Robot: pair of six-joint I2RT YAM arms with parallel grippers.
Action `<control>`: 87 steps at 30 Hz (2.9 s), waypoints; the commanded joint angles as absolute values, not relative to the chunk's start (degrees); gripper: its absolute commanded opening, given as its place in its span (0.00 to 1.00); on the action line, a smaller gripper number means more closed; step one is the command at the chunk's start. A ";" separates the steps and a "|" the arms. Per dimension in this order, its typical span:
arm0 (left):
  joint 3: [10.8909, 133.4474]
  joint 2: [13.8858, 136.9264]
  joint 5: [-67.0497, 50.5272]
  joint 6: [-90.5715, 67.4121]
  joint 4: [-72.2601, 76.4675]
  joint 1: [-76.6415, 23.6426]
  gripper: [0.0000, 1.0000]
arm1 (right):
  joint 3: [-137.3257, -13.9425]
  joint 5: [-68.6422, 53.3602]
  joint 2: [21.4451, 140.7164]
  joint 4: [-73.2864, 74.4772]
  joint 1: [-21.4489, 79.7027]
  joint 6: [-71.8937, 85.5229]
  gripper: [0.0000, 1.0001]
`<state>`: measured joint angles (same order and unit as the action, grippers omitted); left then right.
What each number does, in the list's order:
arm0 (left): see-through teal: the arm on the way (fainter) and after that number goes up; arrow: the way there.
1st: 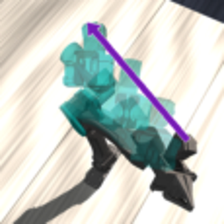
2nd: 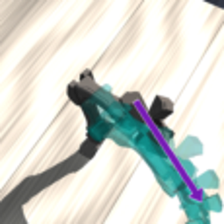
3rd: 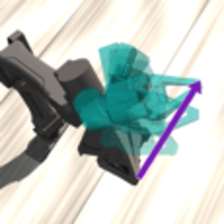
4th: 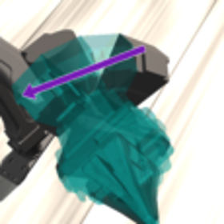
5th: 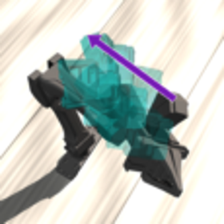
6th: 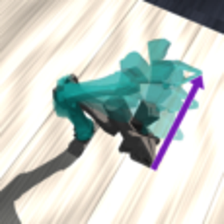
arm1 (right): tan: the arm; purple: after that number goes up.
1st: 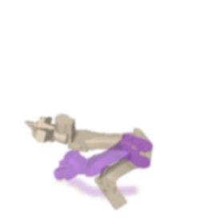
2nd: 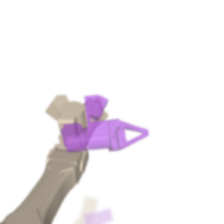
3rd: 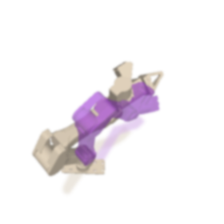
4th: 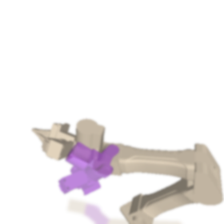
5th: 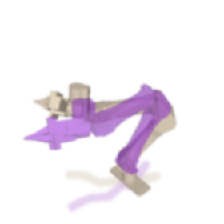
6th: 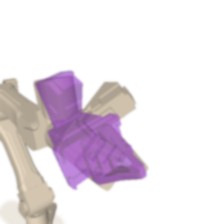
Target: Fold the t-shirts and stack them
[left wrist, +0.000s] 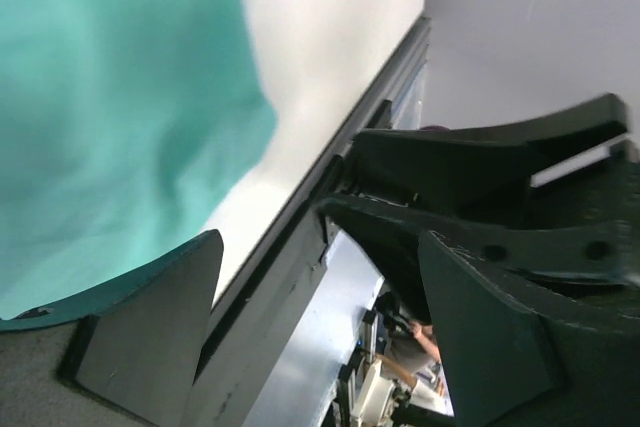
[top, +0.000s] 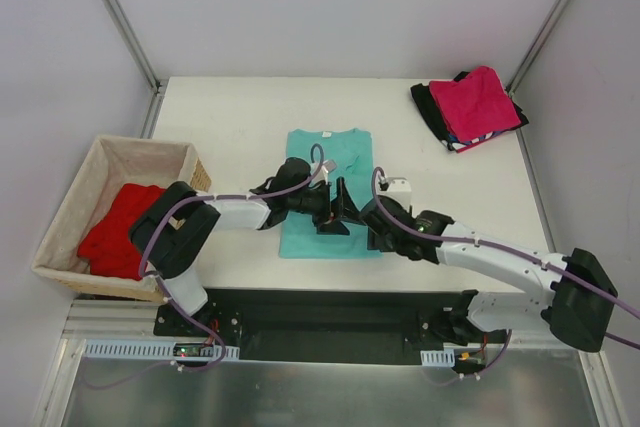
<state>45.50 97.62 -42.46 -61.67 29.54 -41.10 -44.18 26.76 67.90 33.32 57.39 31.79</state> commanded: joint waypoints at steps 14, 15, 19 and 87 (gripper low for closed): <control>41.75 95.09 -41.04 -50.89 24.78 -29.80 0.80 | -51.24 21.01 78.13 23.03 54.93 27.33 0.52; 41.66 95.45 -41.22 -51.06 25.13 -29.62 0.79 | -51.15 20.05 78.66 22.33 54.84 27.51 0.52; 40.70 96.41 -41.31 -51.42 26.63 -29.62 0.79 | -50.54 17.76 83.13 19.35 54.76 28.12 0.52; 22.33 54.59 -22.76 -44.47 -11.69 -27.86 0.78 | -35.25 31.12 62.65 30.06 60.29 32.86 0.53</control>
<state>25.34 58.57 -24.25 -42.04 -10.17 -27.70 -37.19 30.87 59.68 32.58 60.07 30.04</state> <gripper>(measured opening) 0.781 0.532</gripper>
